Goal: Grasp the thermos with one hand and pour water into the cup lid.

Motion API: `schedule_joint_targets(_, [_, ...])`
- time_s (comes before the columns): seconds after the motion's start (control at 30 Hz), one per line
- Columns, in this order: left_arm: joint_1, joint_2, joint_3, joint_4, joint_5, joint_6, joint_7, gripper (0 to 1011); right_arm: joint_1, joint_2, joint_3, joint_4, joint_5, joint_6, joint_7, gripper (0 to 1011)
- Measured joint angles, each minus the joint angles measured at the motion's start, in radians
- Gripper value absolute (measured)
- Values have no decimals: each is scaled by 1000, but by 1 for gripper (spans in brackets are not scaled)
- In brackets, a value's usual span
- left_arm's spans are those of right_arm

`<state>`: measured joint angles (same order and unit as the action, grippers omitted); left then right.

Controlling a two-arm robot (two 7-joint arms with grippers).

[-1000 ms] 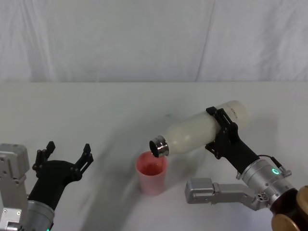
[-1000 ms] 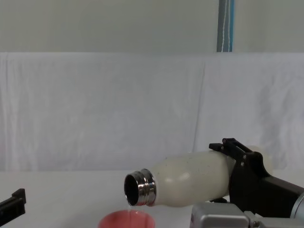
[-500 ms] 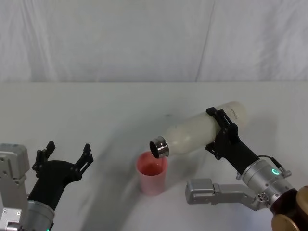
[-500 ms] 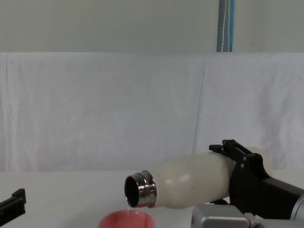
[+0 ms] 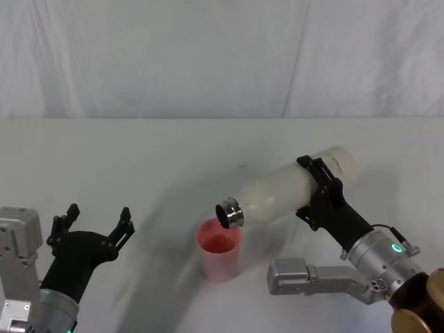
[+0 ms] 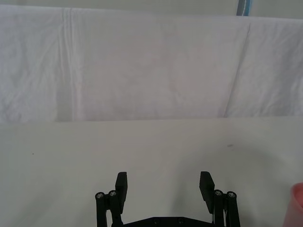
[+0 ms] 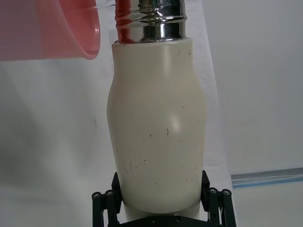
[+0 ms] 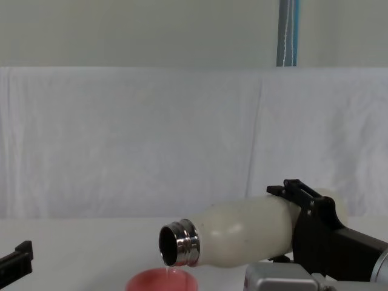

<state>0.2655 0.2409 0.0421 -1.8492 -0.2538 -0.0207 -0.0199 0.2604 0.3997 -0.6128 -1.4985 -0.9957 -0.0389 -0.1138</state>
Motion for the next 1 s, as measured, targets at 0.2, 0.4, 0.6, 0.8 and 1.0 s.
schedule_joint_targets(0.2, [0,0,0,0,0,0,0,1001,0,0,-1,1,0,0,0,951])
schedule_joint_targets(0.4, [0,0,0,0,0,0,0,1001,1,0,-3,3,-1,2,2,951])
schedule_joint_targets(0.6, [0,0,0,0,0,0,0,1001,1,-1,-3,4,2,2,9,951])
schedule_joint_targets(0.8, [0,0,0,0,0,0,0,1001,1,-3,0,-1,25,-4,30,951])
schedule_joint_targets(1.0, [0,0,0,0,0,0,0,1001,-5,-10,10,-11,61,-13,52,951])
